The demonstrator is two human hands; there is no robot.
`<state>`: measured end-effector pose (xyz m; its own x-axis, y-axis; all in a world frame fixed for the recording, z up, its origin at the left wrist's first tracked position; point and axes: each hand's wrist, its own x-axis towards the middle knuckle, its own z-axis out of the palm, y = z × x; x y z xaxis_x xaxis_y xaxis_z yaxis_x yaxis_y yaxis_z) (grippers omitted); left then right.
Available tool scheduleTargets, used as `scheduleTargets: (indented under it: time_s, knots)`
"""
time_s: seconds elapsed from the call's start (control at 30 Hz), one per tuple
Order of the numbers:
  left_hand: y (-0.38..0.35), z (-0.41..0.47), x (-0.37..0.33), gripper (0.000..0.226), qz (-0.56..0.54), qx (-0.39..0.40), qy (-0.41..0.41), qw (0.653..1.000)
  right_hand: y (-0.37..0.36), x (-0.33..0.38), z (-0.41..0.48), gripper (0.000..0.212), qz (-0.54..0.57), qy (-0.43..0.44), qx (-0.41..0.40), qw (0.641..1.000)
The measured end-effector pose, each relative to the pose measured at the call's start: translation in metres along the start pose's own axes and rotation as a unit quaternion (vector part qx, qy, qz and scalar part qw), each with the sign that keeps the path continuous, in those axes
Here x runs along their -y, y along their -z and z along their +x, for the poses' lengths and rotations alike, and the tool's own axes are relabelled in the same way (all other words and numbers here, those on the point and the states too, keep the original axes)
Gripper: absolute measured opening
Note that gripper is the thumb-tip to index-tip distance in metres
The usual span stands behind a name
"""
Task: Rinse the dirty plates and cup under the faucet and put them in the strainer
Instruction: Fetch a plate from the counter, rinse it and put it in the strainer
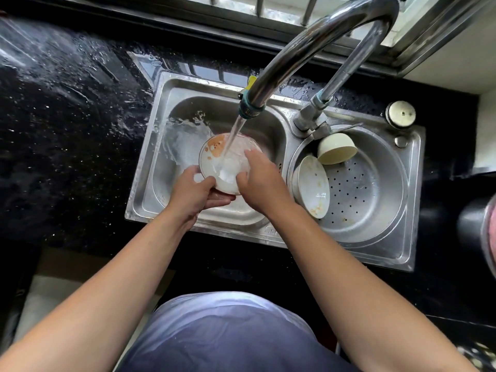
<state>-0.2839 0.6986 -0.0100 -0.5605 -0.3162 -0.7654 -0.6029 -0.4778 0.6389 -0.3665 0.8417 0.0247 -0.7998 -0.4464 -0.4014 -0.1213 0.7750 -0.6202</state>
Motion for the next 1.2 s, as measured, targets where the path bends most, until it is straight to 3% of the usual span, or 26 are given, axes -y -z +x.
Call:
scheduleTargets:
  time_s: [0.17,0.27,0.37,0.5,0.6,0.7,0.93,1.07,1.2]
  knots:
    - [-0.003,0.006,0.012,0.037,0.029,-0.042,0.011,0.999,-0.022,-0.001,0.035,0.047,-0.073,-0.034,0.109,0.991]
    - [-0.003,0.011,0.018,0.033,0.026,-0.073,0.014,0.997,-0.038,-0.006,0.041,0.046,-0.111,-0.003,0.177,0.978]
    - [-0.001,0.011,0.024,0.029,0.012,-0.088,0.009,0.996,-0.05,-0.01,0.031,0.047,-0.07,0.039,0.217,0.973]
    - [0.008,0.01,0.031,0.038,-0.008,-0.082,0.018,0.996,-0.049,-0.022,0.009,0.048,-0.048,0.067,0.248,0.965]
    - [0.012,0.011,0.036,0.035,-0.008,-0.069,0.027,0.997,-0.041,-0.033,0.0,0.032,-0.133,0.085,0.209,0.965]
    - [0.008,0.007,0.035,0.036,0.004,-0.054,0.021,0.998,-0.04,-0.03,0.011,0.029,-0.207,0.054,0.159,0.964]
    - [0.006,0.007,0.025,0.027,-0.041,-0.059,-0.001,0.997,-0.042,0.009,0.027,0.037,-0.035,0.082,0.219,0.972]
    - [0.015,0.017,0.012,0.028,-0.034,-0.095,0.018,0.995,-0.034,-0.012,0.007,0.046,-0.091,0.095,0.236,0.963]
    - [0.014,0.02,0.005,0.031,-0.001,-0.097,0.021,0.995,-0.044,-0.016,0.013,0.033,-0.173,0.151,0.132,0.964]
